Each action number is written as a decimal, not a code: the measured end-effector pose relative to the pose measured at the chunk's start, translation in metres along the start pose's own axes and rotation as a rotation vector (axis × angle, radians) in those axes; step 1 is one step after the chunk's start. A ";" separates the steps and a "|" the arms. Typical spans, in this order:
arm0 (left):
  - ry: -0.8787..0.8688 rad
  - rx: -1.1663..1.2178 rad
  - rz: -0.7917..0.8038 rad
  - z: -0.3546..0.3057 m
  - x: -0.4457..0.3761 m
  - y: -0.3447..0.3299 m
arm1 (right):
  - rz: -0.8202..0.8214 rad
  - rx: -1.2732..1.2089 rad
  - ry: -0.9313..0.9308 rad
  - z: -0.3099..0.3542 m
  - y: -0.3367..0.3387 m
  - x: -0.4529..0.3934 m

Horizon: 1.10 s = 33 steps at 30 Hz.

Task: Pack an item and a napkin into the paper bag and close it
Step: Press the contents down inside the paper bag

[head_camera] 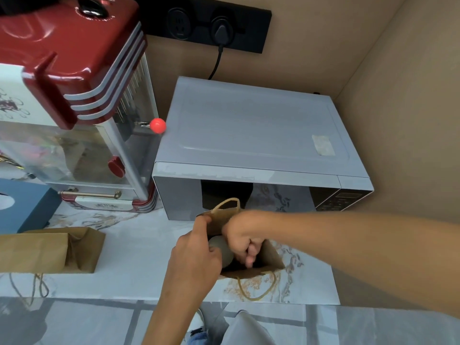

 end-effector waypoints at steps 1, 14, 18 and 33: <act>-0.005 -0.010 0.007 0.000 -0.001 0.000 | 0.044 0.071 -0.017 -0.003 0.001 0.008; -0.044 0.053 0.101 0.002 -0.007 -0.009 | -0.421 0.177 0.060 0.020 0.006 0.003; -0.061 0.075 0.109 0.003 -0.005 -0.008 | -0.440 0.038 0.089 0.023 -0.001 -0.015; -0.122 0.088 0.094 0.003 -0.006 -0.011 | -0.486 0.062 0.093 0.016 -0.002 -0.026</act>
Point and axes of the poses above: each hand's wrist, its own x-axis away from the middle knuckle, its own y-axis out of the back of the hand, z = x × y, the point moved 7 cm from there along -x, towards the middle knuckle, and after that the axes turned 14 degrees about x, right-handed, at the moved point
